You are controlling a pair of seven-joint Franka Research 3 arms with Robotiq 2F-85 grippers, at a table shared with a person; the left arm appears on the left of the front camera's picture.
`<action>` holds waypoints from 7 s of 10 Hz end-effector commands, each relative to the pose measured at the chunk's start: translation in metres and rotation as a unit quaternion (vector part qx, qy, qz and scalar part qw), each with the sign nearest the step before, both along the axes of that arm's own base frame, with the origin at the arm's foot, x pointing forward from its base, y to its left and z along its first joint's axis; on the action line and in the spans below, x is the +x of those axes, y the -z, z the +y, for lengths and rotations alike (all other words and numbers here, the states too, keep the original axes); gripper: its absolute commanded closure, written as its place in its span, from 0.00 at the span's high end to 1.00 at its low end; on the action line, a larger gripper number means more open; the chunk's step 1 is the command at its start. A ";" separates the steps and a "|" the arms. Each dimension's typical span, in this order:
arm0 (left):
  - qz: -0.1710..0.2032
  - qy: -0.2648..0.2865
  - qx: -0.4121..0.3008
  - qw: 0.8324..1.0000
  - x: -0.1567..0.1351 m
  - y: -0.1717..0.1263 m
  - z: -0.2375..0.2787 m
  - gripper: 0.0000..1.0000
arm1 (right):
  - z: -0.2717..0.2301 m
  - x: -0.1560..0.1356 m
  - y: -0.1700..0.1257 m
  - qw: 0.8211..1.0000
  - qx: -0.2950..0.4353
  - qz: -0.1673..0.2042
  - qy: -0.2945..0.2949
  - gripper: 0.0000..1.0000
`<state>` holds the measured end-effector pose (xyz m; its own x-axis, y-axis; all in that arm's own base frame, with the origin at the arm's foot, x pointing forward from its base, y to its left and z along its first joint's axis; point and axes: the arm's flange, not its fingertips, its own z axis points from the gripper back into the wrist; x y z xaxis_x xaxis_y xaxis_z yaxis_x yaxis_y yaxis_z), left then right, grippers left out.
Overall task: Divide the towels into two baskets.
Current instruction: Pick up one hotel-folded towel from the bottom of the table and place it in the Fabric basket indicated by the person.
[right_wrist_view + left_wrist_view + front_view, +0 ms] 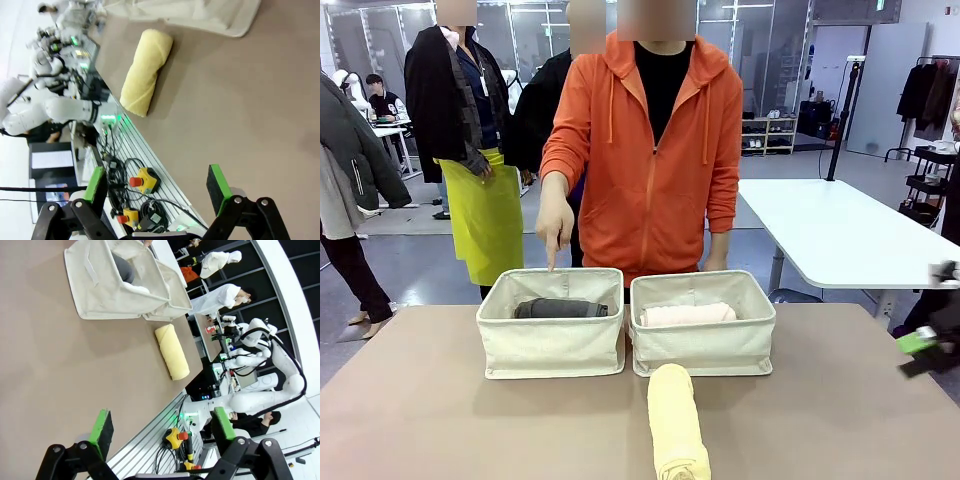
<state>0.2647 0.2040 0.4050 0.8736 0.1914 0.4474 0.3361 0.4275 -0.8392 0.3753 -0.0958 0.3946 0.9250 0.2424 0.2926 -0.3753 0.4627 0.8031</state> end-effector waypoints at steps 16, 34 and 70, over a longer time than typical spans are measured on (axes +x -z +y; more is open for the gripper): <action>-0.009 0.001 -0.009 1.000 -0.002 -0.001 0.002 1.00 | 0.323 -0.029 0.046 0.978 -0.194 -0.041 0.070 1.00; -0.009 0.001 -0.009 1.000 -0.002 -0.001 0.002 1.00 | 0.381 -0.008 0.096 0.963 -0.253 -0.080 0.051 0.55; -0.009 0.001 -0.009 1.000 -0.002 -0.001 0.002 1.00 | 0.655 0.191 -0.072 0.667 -0.348 -0.437 -0.493 0.32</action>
